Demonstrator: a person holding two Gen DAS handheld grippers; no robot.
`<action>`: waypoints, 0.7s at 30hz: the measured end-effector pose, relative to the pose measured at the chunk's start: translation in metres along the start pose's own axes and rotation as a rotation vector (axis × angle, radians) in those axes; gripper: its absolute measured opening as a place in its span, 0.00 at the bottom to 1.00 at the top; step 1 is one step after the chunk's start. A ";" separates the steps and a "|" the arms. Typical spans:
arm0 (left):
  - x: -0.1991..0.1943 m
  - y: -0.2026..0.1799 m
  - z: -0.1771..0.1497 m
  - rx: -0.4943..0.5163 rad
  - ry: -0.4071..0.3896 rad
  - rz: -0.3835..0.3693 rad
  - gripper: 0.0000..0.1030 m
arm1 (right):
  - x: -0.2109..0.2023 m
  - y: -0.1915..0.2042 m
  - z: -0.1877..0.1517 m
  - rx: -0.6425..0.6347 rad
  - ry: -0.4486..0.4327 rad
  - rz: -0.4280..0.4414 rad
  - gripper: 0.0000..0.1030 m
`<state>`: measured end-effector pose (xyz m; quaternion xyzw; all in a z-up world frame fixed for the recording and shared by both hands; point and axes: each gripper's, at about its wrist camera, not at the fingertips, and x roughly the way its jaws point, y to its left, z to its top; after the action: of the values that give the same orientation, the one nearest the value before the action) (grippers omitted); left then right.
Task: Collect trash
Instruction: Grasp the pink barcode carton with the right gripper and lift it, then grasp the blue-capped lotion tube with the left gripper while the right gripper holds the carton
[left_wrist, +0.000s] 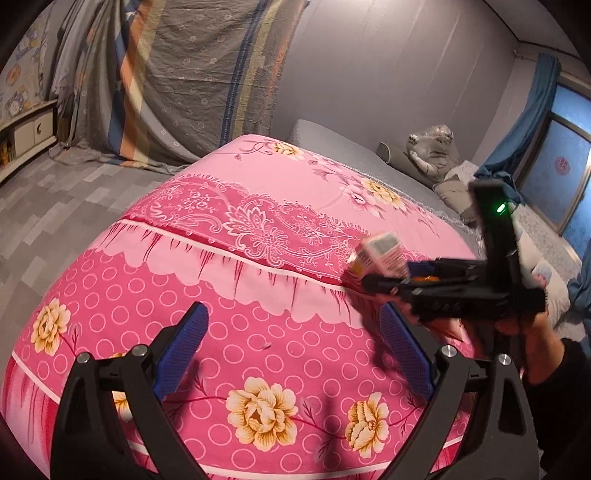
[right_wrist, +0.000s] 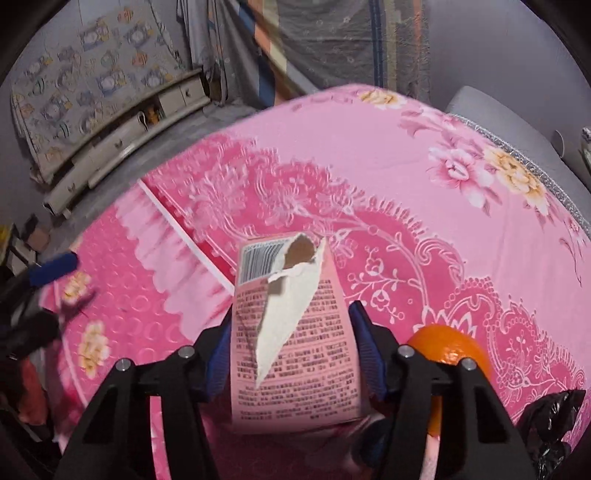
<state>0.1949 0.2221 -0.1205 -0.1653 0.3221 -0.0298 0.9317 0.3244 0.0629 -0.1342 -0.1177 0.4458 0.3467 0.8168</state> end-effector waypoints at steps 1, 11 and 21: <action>0.001 -0.005 0.000 0.035 0.003 0.008 0.87 | -0.010 -0.002 0.000 0.010 -0.022 0.006 0.54; 0.028 -0.087 0.002 0.418 0.025 -0.159 0.87 | -0.170 -0.063 -0.049 0.201 -0.345 0.020 0.54; 0.086 -0.139 -0.004 0.595 0.238 -0.490 0.87 | -0.205 -0.082 -0.115 0.295 -0.459 0.069 0.55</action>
<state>0.2678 0.0759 -0.1288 0.0442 0.3560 -0.3621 0.8604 0.2313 -0.1492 -0.0438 0.0994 0.2984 0.3234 0.8925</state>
